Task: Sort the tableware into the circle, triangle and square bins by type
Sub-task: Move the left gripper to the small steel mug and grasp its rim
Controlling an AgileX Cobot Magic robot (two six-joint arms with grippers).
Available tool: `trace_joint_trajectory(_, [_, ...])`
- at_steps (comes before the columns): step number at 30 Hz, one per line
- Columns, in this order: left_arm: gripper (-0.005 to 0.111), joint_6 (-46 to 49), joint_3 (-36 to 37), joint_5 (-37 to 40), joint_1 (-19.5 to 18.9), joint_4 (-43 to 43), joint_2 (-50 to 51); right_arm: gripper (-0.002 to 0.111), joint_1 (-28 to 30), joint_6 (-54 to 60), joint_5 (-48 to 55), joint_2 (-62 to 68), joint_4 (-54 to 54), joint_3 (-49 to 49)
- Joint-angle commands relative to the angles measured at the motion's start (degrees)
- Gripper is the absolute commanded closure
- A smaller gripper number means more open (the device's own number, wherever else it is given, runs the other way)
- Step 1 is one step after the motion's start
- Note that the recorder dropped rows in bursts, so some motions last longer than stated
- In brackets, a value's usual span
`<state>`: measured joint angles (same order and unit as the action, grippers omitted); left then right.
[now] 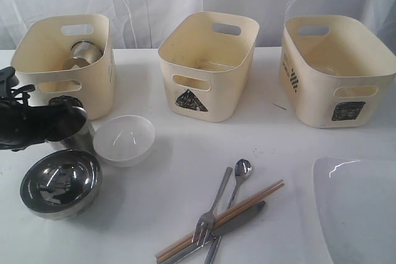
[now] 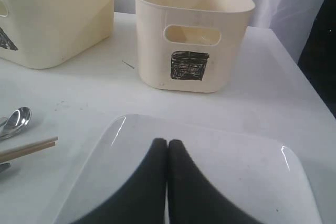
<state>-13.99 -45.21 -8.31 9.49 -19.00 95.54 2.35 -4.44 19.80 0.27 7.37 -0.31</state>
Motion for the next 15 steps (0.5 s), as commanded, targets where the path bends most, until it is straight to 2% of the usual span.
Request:
trace_joint_trajectory(1, [0.094,4.24,0.47,1.43,-0.14,-0.02,0.05,0.108,0.04,-0.34,-0.18,-0.27,0.11,0.31])
trace_joint_trajectory(4, [0.107,5.04,0.47,3.12,-0.14,-0.02,0.05,0.108,0.04,-0.34,-0.18,-0.27,0.11,0.31])
trace_joint_trajectory(15, [0.107,5.06,0.47,8.31,-0.14,-0.02,-3.46,0.108,0.04,-0.34,-0.18,-0.27,0.11,0.31])
